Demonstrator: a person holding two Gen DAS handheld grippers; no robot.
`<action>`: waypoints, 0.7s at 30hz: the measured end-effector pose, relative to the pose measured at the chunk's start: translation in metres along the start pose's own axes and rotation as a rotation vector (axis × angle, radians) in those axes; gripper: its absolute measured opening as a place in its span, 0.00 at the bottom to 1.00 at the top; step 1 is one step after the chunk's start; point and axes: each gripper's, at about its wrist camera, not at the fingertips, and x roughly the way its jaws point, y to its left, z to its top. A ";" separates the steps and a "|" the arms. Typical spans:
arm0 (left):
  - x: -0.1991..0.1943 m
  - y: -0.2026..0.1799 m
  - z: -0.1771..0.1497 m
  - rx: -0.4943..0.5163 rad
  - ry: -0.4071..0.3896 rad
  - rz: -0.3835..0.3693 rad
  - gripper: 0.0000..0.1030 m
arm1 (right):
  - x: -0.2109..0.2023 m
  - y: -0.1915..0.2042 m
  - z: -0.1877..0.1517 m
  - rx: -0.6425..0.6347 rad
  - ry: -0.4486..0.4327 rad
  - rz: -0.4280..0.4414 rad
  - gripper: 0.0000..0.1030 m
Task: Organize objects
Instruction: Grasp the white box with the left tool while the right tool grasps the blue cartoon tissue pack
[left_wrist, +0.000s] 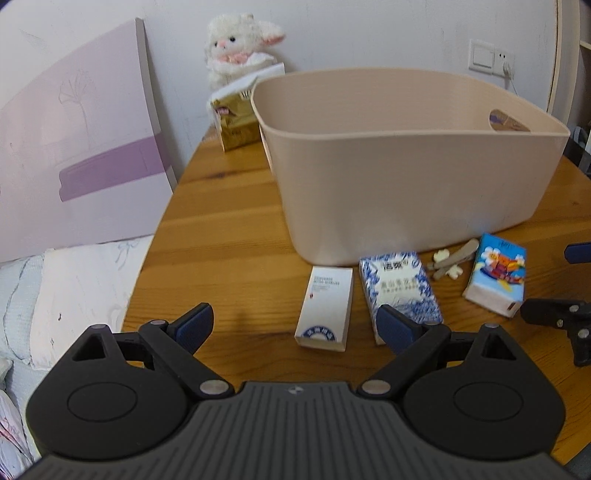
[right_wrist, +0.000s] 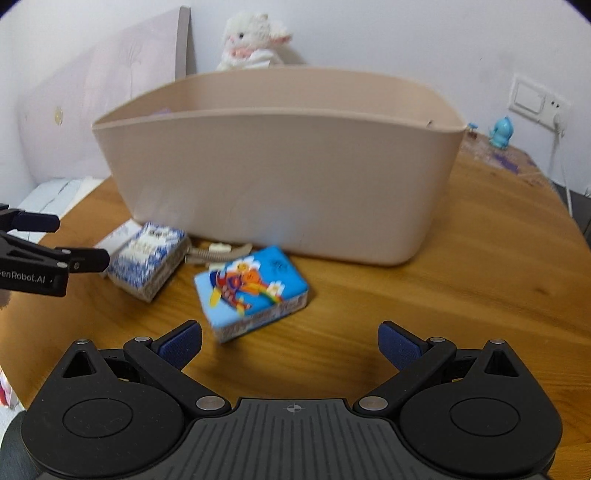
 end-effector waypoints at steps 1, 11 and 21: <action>0.002 0.000 -0.001 0.001 0.004 0.000 0.93 | 0.002 0.001 -0.001 -0.006 0.006 0.003 1.00; 0.014 0.010 0.001 -0.060 0.006 -0.037 0.93 | 0.014 0.009 0.000 -0.042 -0.011 -0.017 1.00; 0.024 0.018 0.006 -0.108 0.003 -0.055 0.93 | 0.021 0.006 0.005 -0.031 -0.042 -0.029 1.00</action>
